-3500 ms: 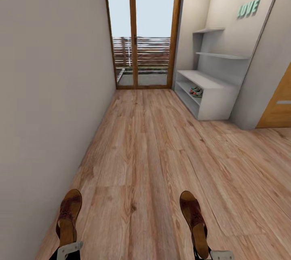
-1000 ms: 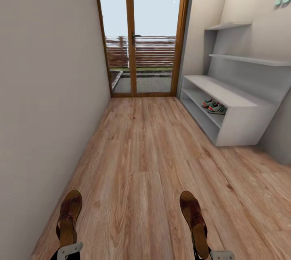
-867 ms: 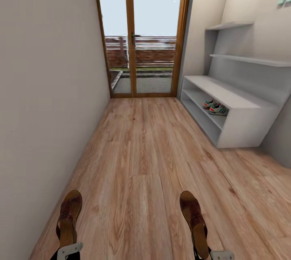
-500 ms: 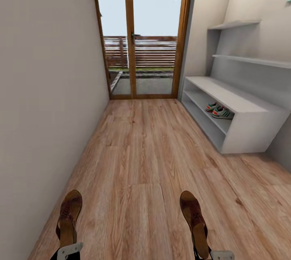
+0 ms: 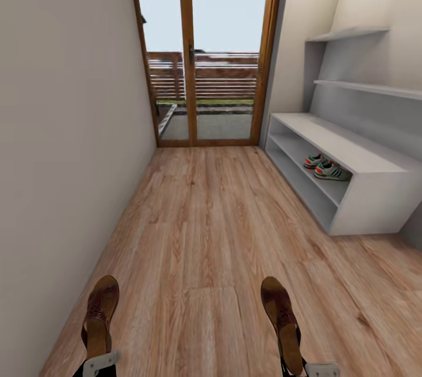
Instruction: Pick up the two gym shoes and the two sandals from the corridor floor and place them onto the hallstand (shoe rack) in the corridor, making sure they are on the rack and not on the floor. Arrange them so the two gym shoes are next to each other and the two sandals are next to each other.
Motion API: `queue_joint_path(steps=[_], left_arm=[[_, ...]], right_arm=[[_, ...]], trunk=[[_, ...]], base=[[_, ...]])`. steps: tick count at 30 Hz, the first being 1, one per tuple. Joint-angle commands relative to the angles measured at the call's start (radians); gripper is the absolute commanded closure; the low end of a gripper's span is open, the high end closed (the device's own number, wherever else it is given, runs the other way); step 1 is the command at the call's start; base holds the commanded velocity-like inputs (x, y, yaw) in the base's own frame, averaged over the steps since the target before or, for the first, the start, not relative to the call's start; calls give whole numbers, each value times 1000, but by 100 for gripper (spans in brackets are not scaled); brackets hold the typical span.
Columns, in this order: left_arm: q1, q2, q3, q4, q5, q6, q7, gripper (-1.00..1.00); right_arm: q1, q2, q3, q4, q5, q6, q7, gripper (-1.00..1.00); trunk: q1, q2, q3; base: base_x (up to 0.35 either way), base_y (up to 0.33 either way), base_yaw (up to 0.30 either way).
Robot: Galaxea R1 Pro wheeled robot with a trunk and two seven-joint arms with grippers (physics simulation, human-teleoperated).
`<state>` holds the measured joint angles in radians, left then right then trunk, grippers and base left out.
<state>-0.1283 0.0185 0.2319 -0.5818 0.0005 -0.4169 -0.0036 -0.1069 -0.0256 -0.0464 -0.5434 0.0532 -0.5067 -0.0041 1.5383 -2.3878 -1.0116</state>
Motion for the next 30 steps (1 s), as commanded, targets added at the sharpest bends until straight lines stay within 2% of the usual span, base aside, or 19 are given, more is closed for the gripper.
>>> queue_joint_path(steps=[1, 30], left_arm=[[-1, 0, 1, 0, -4, -2, 1, 100], [-1, 0, 1, 0, -4, -3, 1, 100]], right_arm=[[-1, 0, -3, 0, 2, -3, 1, 100], [-1, -1, -3, 0, 2, -3, 1, 100]], trunk=[[0, 0, -1], [0, 0, -1]], base=[[339, 0, 0], [339, 0, 0]])
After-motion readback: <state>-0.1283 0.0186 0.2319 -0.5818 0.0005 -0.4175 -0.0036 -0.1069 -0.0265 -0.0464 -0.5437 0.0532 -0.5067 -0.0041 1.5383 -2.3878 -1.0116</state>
